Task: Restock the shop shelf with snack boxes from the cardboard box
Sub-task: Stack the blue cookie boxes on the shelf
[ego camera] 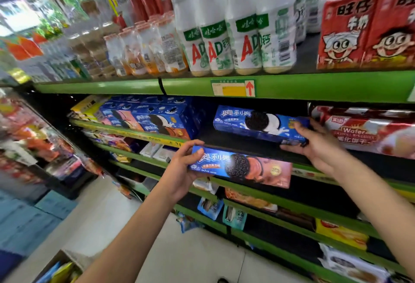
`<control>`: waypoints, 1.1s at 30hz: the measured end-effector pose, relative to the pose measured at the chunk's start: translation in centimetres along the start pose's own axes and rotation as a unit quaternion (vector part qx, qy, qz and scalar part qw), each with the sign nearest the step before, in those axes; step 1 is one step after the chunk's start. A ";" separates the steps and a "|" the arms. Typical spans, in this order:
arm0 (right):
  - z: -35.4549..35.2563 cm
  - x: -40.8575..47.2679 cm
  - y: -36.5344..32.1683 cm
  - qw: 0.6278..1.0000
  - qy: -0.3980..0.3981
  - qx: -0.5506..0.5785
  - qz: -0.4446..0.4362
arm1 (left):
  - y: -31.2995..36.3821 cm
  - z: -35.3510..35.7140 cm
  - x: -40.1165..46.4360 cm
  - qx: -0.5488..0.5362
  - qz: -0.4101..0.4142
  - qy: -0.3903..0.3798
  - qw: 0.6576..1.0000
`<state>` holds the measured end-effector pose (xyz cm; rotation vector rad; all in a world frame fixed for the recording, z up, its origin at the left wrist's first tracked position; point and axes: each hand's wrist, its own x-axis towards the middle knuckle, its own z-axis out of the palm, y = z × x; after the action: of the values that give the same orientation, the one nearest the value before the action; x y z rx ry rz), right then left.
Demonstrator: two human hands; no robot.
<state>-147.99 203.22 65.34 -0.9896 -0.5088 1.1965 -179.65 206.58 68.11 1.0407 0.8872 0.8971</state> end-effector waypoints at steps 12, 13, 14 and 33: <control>-1.0 -1.1 -0.8 0.985 -0.144 -0.094 0.025 | -0.4 1.6 -0.9 0.001 -0.006 0.034 0.999; -1.1 -1.1 -0.8 0.984 -0.151 -0.095 0.029 | -0.4 1.8 -1.0 -0.004 -0.006 0.037 0.999; -1.1 -1.1 -0.9 0.982 -0.158 -0.094 0.033 | -0.3 1.9 -1.1 -0.006 -0.005 0.041 0.999; -1.8 -1.2 -1.3 0.982 -0.173 -0.047 0.054 | 1.2 3.3 -1.5 0.039 0.027 0.039 0.998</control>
<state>-146.30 201.43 65.68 -0.9011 -0.7996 1.4641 -177.39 204.44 70.39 1.1072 0.9699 0.9600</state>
